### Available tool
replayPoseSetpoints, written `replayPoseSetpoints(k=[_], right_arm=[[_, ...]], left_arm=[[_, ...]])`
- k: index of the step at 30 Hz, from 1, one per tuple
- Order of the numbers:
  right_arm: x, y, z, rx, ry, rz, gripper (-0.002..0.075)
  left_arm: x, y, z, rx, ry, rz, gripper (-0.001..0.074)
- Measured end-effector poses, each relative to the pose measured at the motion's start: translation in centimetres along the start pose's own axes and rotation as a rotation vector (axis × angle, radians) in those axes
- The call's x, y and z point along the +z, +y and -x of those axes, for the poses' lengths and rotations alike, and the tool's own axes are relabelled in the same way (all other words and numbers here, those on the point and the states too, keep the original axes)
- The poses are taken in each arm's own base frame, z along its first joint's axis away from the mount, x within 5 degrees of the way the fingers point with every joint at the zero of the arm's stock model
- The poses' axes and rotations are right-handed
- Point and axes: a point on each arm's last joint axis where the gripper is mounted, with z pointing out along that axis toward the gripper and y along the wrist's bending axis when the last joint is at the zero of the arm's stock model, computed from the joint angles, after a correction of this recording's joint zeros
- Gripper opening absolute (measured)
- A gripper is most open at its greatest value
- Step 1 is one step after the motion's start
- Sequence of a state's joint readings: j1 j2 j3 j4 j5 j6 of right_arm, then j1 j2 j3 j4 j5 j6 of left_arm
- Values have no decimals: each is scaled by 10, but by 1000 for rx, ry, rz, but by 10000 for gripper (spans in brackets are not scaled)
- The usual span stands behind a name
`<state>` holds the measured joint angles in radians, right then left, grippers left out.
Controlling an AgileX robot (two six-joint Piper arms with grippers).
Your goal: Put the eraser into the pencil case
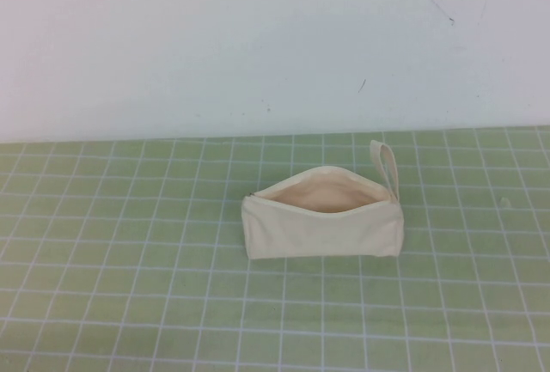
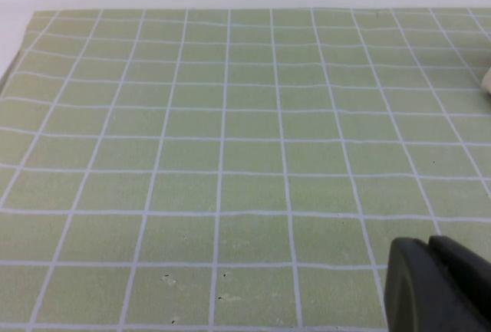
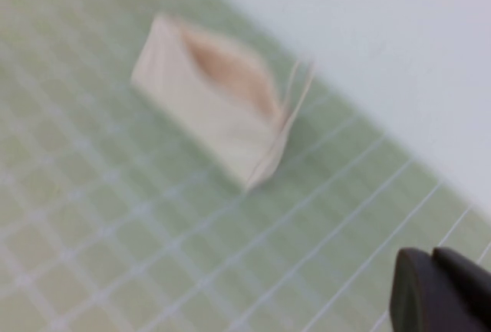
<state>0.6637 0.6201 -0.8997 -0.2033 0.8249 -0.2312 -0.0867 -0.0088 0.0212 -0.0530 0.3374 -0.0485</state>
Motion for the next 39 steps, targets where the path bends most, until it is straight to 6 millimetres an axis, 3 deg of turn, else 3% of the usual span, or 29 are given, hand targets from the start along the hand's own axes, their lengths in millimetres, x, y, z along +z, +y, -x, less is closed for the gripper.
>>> replayPoseSetpoints(k=[12,24,32,39], right_arm=[[45,39,-92,-91,244,76,1],[55,55,-181,211,-135,-432,1],[56,58,-206,494,-52,-574,1],[56,60,-209,528,-21,-567,1]], left_arm=[[0,0,0,0,0,0,-4],[0,0,0,0,0,-2,-4],[0,0,0,0,0,-2,-4],[0,0,0,0,0,-2,-4]])
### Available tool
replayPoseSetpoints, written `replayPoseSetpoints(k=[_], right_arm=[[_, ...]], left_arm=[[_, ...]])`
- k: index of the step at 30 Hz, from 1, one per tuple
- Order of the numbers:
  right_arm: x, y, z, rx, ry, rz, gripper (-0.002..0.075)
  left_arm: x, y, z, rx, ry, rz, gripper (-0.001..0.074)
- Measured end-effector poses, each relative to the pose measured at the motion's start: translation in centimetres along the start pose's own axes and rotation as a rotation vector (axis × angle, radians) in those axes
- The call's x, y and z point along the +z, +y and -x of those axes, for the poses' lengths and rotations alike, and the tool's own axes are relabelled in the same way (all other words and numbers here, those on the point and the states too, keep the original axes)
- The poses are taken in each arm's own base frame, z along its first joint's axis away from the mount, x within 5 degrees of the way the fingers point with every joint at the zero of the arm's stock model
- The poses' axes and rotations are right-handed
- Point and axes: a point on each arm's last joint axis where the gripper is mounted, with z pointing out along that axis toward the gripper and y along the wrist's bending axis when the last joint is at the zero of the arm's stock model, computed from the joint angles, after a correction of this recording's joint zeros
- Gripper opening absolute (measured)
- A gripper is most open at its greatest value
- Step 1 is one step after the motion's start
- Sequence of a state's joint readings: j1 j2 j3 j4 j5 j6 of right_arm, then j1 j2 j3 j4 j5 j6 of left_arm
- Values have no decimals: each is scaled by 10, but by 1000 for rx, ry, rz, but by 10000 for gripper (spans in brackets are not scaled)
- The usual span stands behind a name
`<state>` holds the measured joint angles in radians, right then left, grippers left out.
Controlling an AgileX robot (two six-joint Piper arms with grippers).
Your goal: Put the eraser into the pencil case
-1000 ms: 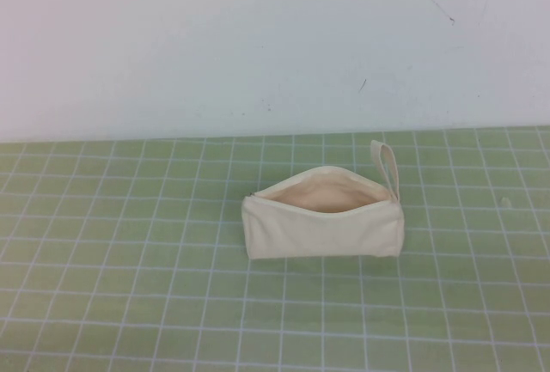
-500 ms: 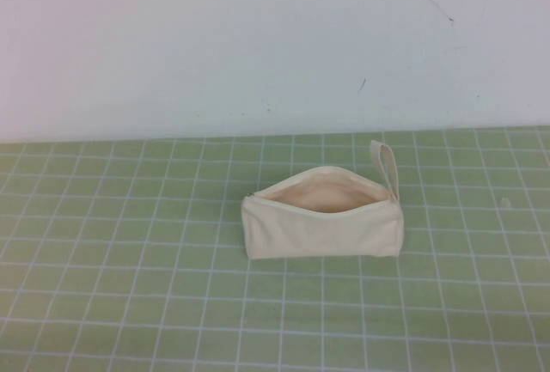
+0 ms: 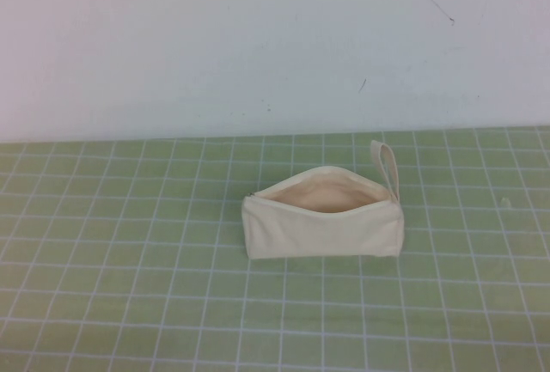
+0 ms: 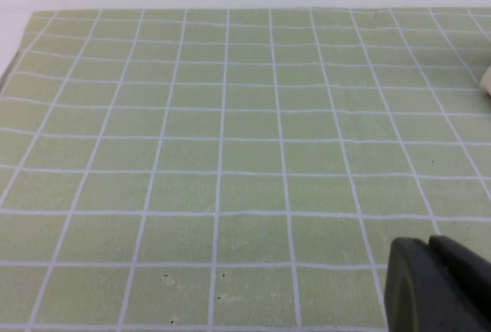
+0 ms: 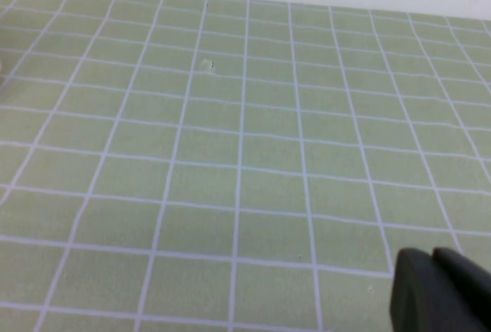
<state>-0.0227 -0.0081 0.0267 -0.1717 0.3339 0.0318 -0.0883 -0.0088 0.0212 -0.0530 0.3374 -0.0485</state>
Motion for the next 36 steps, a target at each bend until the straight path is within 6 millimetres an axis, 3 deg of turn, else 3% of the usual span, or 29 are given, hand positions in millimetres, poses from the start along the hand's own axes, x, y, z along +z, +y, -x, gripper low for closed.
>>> replayPoseSetpoints(k=[6,14,26,36], right_arm=[[0,2,0,6,0,22,1],[0,7,0,-189,-4,72,1],[0,6,0,31,6,71,1],[0,6,-1,66,8,66,1]], left_arm=[[0,0,0,0,0,0,-3],[0,0,0,0,0,0,-4],[0,0,0,0,0,0,-3],[0,0,0,0,0,0,-3]])
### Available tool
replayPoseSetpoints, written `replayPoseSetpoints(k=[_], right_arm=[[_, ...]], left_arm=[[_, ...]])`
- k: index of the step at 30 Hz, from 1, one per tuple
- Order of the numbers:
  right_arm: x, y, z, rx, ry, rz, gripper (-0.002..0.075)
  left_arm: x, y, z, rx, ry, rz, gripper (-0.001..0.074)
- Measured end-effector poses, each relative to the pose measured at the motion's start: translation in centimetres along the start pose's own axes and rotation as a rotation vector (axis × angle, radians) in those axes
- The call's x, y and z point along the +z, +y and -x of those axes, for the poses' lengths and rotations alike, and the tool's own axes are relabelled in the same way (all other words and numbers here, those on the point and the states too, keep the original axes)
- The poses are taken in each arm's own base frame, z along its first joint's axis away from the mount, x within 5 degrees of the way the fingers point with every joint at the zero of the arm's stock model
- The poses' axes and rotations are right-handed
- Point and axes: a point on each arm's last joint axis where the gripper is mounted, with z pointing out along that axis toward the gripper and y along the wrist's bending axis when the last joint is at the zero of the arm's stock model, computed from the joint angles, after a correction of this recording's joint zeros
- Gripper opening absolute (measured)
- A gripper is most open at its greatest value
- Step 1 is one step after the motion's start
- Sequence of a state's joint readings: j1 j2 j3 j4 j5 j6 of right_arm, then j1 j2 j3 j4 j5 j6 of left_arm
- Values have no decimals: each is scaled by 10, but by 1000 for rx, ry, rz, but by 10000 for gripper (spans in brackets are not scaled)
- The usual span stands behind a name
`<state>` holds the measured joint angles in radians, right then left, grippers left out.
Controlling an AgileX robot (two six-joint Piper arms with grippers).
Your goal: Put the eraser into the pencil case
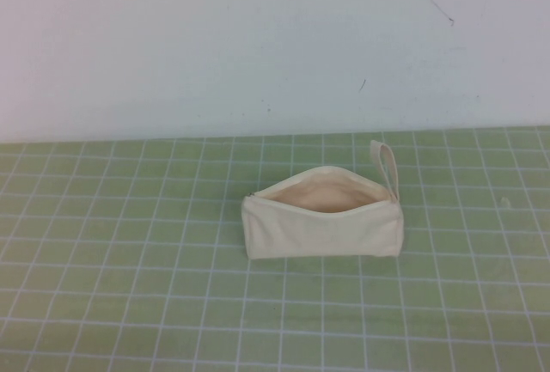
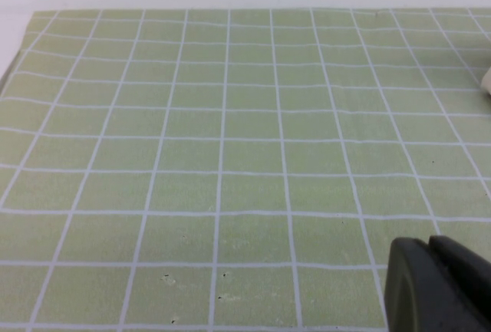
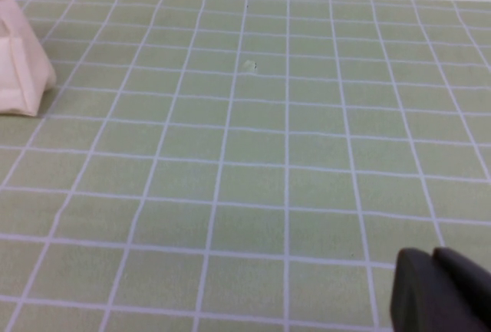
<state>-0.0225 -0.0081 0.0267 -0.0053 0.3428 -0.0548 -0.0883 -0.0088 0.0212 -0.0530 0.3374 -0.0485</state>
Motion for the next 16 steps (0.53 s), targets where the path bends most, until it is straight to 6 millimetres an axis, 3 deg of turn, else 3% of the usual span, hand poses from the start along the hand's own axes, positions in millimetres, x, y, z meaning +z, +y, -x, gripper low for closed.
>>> replayPoseSetpoints(k=[16], right_arm=[[0,-1,0,24,1,-23,1]], left_arm=[[0,0,0,0,0,0,-4]])
